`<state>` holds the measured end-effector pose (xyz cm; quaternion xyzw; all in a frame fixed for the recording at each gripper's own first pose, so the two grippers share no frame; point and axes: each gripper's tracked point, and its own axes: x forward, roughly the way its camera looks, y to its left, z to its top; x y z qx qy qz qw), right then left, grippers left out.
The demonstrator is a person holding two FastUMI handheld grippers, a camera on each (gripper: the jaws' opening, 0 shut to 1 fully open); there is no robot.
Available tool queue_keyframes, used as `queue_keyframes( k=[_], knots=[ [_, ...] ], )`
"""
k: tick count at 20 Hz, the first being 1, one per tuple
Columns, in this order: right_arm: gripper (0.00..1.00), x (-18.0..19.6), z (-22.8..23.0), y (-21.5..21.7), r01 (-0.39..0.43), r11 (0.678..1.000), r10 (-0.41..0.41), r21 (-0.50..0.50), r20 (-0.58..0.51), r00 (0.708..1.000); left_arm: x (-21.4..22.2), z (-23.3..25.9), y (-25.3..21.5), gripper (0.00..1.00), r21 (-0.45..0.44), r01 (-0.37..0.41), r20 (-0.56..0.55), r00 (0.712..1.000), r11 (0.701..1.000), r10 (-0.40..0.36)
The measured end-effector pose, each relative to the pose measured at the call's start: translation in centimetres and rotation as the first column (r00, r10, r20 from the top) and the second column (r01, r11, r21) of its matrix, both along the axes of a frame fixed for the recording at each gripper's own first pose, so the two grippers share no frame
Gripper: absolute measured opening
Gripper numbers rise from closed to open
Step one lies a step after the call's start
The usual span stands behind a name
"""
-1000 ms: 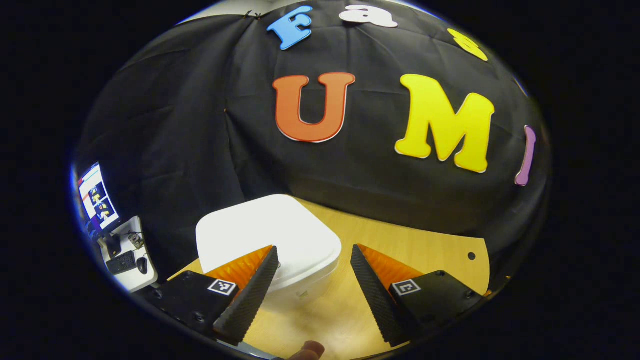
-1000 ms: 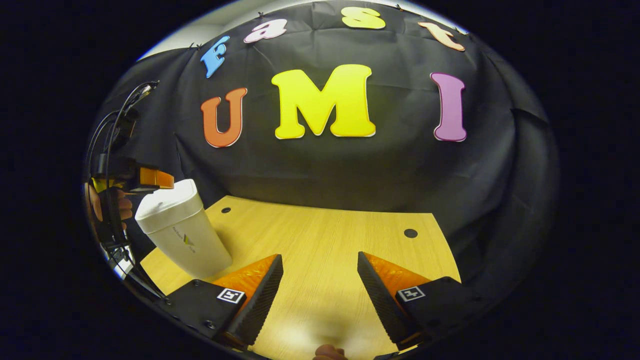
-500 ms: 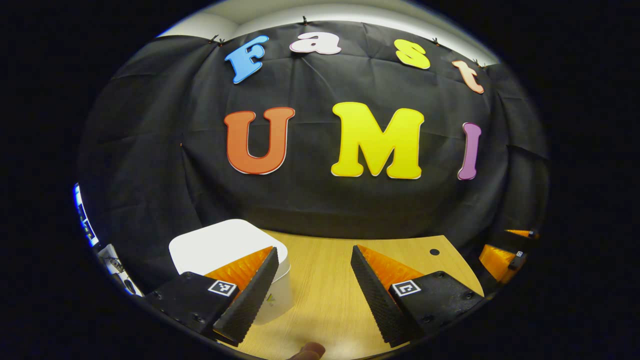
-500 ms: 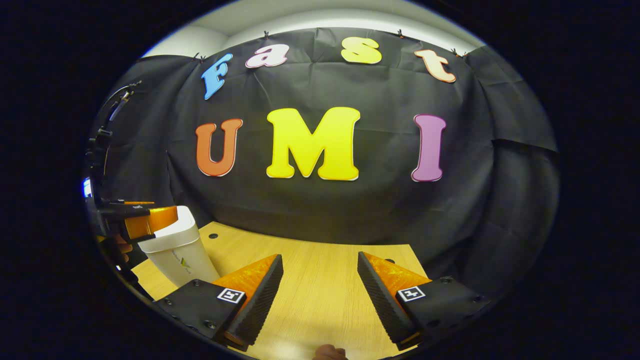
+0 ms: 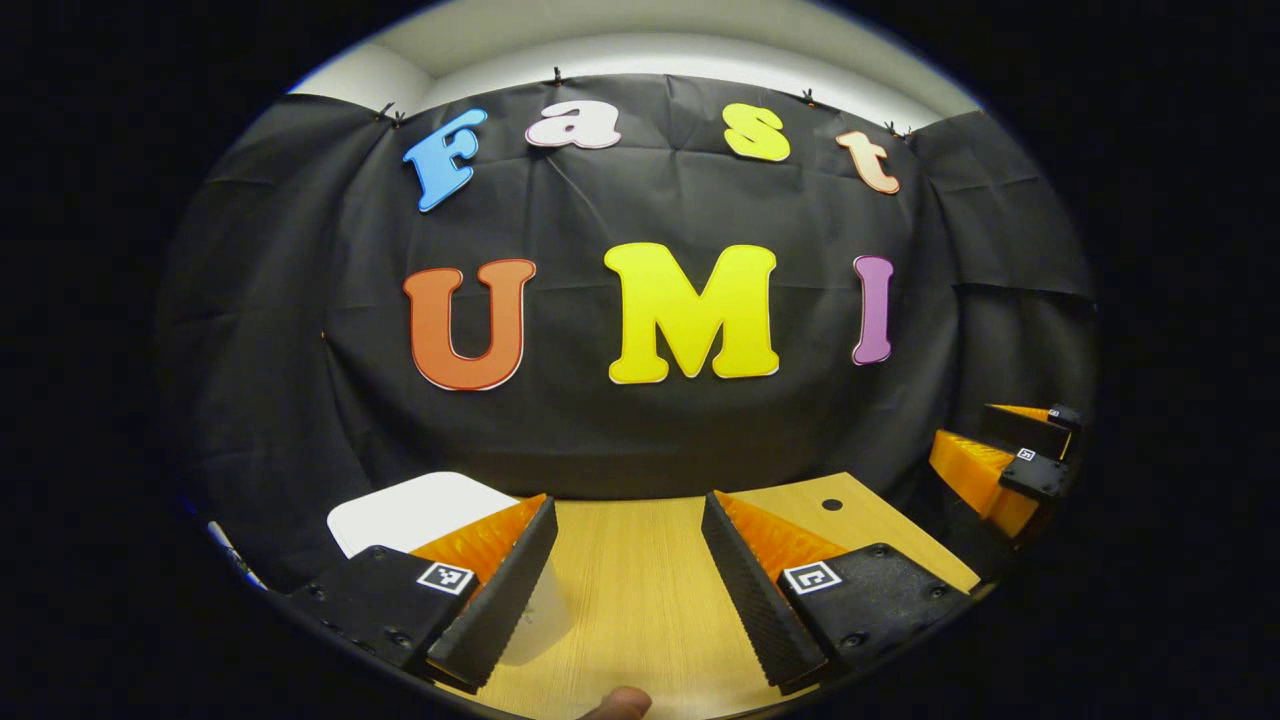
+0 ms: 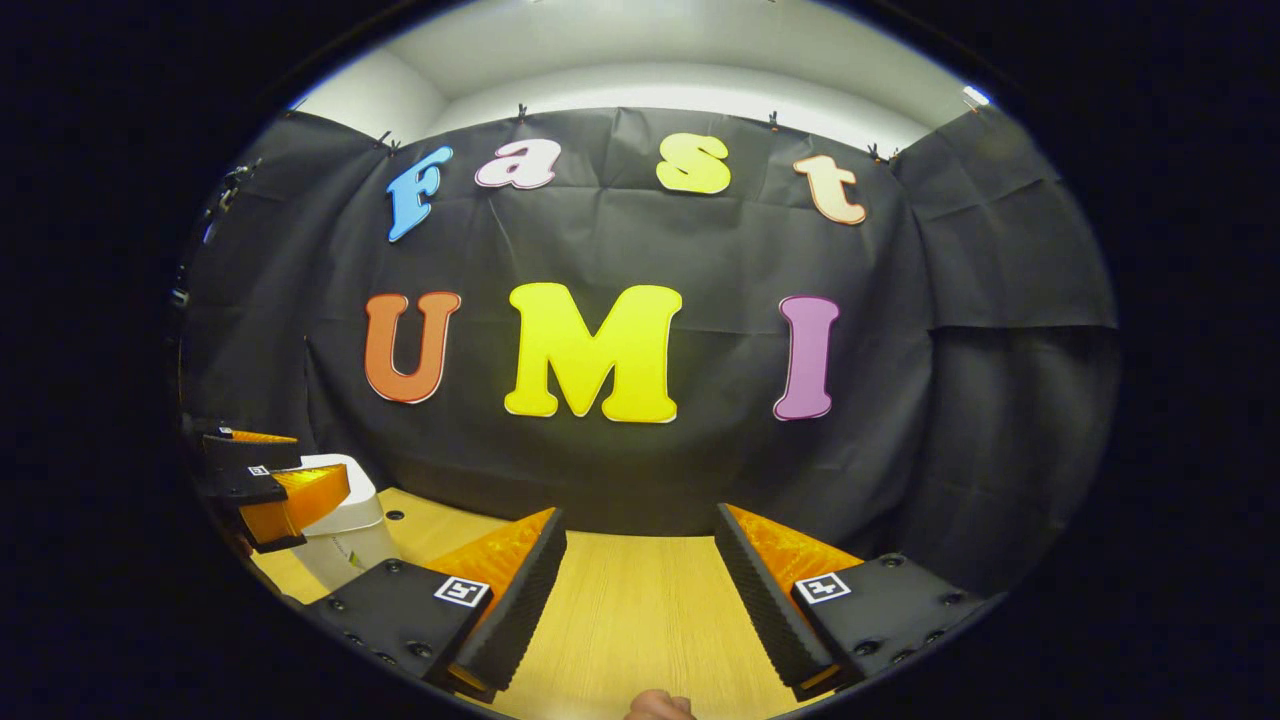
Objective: Press the lid of the desktop garbage bin to open it, pick up the crumpled paper on the desktop and throw it into the bin, then pick up the pop can on the desktop and drop it into the bin, and finally close the garbage bin lid.
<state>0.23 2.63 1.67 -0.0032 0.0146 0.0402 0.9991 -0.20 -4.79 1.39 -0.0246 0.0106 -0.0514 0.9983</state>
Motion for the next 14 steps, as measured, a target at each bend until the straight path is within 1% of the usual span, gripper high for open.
queue_keyframes(
  k=[3, 4, 5, 6, 7, 10, 14],
  knots=[
    [0.94, -0.25, 0.29, 0.25, 0.006, 1.000, -0.006, -0.021, 0.019, 1.000, 0.03, 0.30, 0.50, 0.96, 0.004, -0.008, 0.012, 1.000, 1.000, 0.008],
    [0.93, -0.42, 0.38, 0.41, 0.006, 1.000, -0.005, -0.029, 0.022, 1.000, 0.01, 0.25, 0.42, 1.00, -0.002, -0.002, 0.010, 1.000, 1.000, 0.002],
    [0.94, -0.42, 0.52, 0.40, 0.008, 0.999, -0.007, -0.037, 0.026, 1.000, 0.12, 0.03, 0.43, 0.96, -0.003, -0.004, 0.008, 1.000, 1.000, 0.004],
    [0.93, -0.41, 0.56, 0.08, 0.019, 0.999, -0.017, -0.039, 0.030, 0.999, 0.21, 0.03, 0.53, 0.96, -0.004, -0.006, 0.007, 1.000, 1.000, 0.006],
    [0.95, -0.43, 0.68, -0.01, 0.022, 0.999, -0.021, -0.033, 0.031, 0.999, 0.26, -0.08, 0.46, 0.96, -0.006, -0.004, 0.003, 1.000, 1.000, 0.004],
    [0.94, -0.44, 0.70, -0.32, 0.031, 0.999, -0.030, -0.025, 0.033, 0.999, 0.26, 0.04, 0.19, 0.96, 0.004, 0.002, 0.006, 1.000, 1.000, -0.003],
    [0.94, -0.40, 0.53, -0.10, 0.021, 0.999, -0.020, -0.026, 0.026, 0.999, 0.51, -0.06, -0.33, 0.96, 0.015, 0.013, 0.005, 1.000, 1.000, -0.013]
  ],
)
